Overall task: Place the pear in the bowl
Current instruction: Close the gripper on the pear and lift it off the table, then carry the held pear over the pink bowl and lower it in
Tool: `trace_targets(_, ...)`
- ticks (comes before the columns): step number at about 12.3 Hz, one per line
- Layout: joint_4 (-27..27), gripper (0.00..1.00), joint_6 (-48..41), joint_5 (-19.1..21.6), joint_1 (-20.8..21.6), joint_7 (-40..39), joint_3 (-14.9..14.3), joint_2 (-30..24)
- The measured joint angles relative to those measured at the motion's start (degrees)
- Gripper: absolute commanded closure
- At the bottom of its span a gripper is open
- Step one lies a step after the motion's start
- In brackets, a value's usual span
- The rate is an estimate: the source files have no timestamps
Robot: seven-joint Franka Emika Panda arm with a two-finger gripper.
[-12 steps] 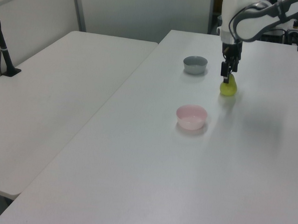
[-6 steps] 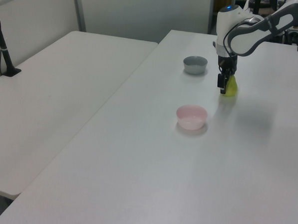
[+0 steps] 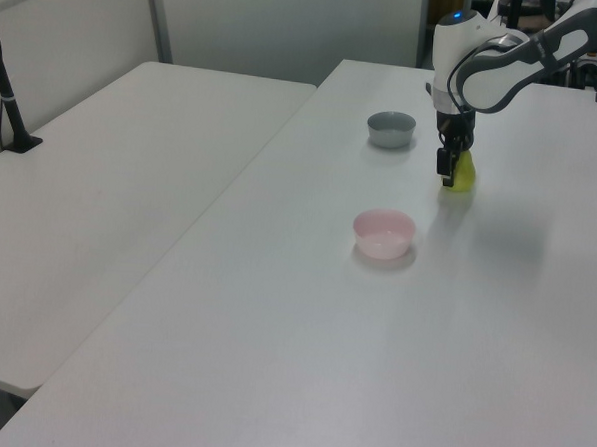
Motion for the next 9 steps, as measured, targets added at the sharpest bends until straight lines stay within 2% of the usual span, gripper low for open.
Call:
trace_targets(4, 2.18, 0.43, -1.82, -0.09, 0.08, -0.01, 0.03, -0.99)
trace_targets(9, 13.11, 0.43, -15.62, -0.08, 0.39, -0.02, 0.31, -4.31)
